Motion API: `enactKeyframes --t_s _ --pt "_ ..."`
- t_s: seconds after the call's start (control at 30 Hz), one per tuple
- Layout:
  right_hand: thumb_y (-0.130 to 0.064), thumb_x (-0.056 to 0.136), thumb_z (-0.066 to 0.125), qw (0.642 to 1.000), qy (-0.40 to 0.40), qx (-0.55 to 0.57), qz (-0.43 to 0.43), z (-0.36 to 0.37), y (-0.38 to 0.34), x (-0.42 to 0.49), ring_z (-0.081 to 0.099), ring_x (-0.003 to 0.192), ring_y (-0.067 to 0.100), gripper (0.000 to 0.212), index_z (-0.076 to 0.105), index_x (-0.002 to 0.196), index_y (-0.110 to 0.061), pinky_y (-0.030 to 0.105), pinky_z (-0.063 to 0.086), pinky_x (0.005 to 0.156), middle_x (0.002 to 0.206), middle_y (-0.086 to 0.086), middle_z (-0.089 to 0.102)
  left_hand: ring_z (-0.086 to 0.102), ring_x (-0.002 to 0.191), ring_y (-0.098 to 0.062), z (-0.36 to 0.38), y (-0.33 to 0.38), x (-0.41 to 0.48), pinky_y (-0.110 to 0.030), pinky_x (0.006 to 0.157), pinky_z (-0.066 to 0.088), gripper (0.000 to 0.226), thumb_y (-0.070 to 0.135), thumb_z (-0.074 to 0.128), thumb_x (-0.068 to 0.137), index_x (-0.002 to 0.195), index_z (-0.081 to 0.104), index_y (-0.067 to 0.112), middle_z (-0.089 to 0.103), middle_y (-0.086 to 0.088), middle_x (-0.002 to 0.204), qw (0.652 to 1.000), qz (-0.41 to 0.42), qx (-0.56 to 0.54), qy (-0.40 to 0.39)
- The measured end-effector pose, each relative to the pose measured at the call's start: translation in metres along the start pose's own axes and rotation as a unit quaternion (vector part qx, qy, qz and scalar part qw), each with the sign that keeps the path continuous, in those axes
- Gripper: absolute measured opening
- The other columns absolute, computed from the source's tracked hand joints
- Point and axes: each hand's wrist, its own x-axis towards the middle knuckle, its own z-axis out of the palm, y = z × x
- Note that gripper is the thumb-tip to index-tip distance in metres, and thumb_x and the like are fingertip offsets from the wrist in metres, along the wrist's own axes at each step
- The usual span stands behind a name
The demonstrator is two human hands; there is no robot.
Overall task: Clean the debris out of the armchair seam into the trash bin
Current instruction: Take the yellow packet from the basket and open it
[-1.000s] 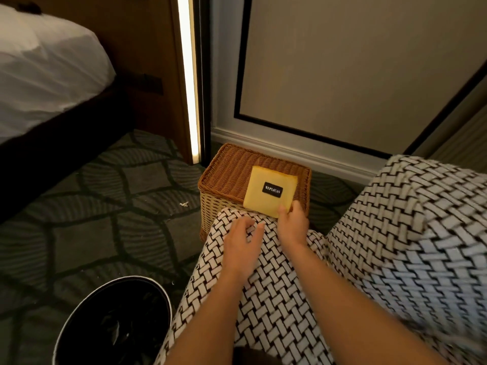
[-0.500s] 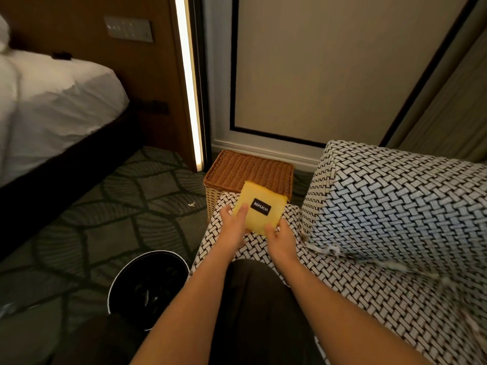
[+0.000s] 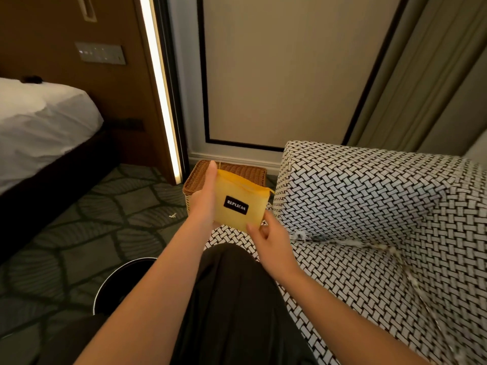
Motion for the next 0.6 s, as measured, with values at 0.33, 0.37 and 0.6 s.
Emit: enactKeyframes --t_s 0.33,0.37,0.6 --pt "-0.045 0.097 0.033 0.997 -0.011 0.021 0.079 -0.041 -0.015 0.002 0.054 0.078 0.003 0.031 0.059 0.098 -0.027 0.021 0.042 0.066 0.085 -0.011 0.060 0.054 0.102 -0.027 0.007 -0.010 -0.010 -0.040 0.078 0.053 0.028 0.050 0.053 0.083 0.099 0.051 0.027 0.058 -0.008 0.109 0.984 -0.034 0.098 -0.142" --pt "-0.048 0.097 0.030 0.996 -0.012 0.010 0.090 -0.044 -0.019 0.003 0.050 0.073 -0.001 0.034 0.058 0.090 -0.030 0.019 0.037 0.062 0.080 -0.014 0.056 0.054 0.103 -0.027 0.008 -0.011 -0.012 -0.041 0.079 0.053 0.029 0.047 0.054 0.084 0.103 0.050 0.026 0.057 -0.009 0.111 0.980 -0.034 0.109 -0.160" --pt "-0.064 0.091 0.020 0.981 -0.011 0.059 0.184 -0.058 -0.023 0.016 0.029 0.047 0.005 0.059 0.052 0.080 -0.015 0.020 0.024 0.043 0.066 -0.004 0.041 0.059 0.091 -0.025 0.016 -0.017 -0.022 -0.030 0.073 0.049 0.037 0.044 0.045 0.091 0.118 0.046 0.019 0.056 -0.012 0.113 0.934 -0.038 0.186 -0.302"
